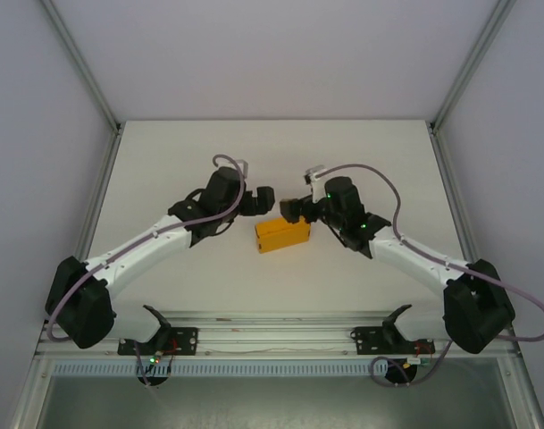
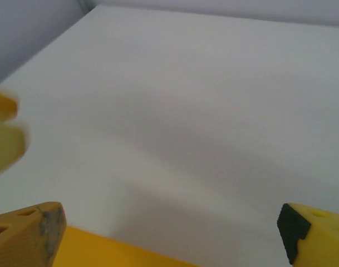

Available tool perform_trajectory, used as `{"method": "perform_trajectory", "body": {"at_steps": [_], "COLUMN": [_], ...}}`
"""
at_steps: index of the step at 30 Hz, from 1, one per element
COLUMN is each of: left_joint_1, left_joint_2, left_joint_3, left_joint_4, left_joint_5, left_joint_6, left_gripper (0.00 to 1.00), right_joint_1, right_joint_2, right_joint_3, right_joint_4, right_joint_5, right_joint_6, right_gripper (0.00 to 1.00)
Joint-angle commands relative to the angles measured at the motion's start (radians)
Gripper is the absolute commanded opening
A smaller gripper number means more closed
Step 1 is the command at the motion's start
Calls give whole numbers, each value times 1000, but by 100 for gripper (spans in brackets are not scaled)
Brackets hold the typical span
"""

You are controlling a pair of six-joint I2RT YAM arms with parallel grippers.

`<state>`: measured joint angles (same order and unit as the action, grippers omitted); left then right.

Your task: Assemble paper box

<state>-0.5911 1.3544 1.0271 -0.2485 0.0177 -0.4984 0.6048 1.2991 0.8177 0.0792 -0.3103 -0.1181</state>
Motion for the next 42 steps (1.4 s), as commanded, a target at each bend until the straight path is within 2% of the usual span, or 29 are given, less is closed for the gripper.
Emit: {"method": "perform_trajectory", "body": {"at_steps": [1,3,6,9,16,21,25,30,31,33,34,37,39,42], "left_joint_1": [50,82,122,150,179,184,186,187,188,187,188,188,188,188], "left_joint_2": [-32,-43,-75,-111,-191,-238,-278,-322,-329,-340,-346,-363,-374,-391], "left_joint_3": [18,2,-52,-98,-207,-233,-246,-270,-272,-277,-279,-278,-280,-297], "left_joint_4": [-126,-143,-139,-151,-152,-173,-188,-189,-188,-191,-192,-199,-201,-189], "left_joint_5": [-135,-142,-147,-183,-213,-234,-242,-251,-251,-252,-253,-255,-257,-266], "left_joint_6": [37,29,13,-21,-47,-48,-48,-48,-48,-49,-48,-71,-76,-89], "left_gripper": [100,100,100,100,100,100,100,100,100,100,100,100,100,100], "right_joint_1": [-1,-2,0,5,57,89,115,123,122,127,129,133,136,136], "right_joint_2": [4,45,153,262,460,562,631,634,629,615,606,578,558,536], "right_joint_3": [68,136,319,465,628,643,663,657,654,636,622,584,562,501], "right_joint_4": [-318,-472,-754,-902,-1058,-894,-846,-819,-812,-777,-755,-686,-632,-447], "right_joint_5": [-279,-323,-360,-369,-155,-16,70,70,72,94,114,178,229,353], "right_joint_6": [-625,-846,-1049,-1129,-1203,-1147,-1133,-1116,-1109,-1095,-1092,-1075,-1060,-1042], "right_gripper": [100,100,100,100,100,100,97,85,80,60,56,50,49,52]}}
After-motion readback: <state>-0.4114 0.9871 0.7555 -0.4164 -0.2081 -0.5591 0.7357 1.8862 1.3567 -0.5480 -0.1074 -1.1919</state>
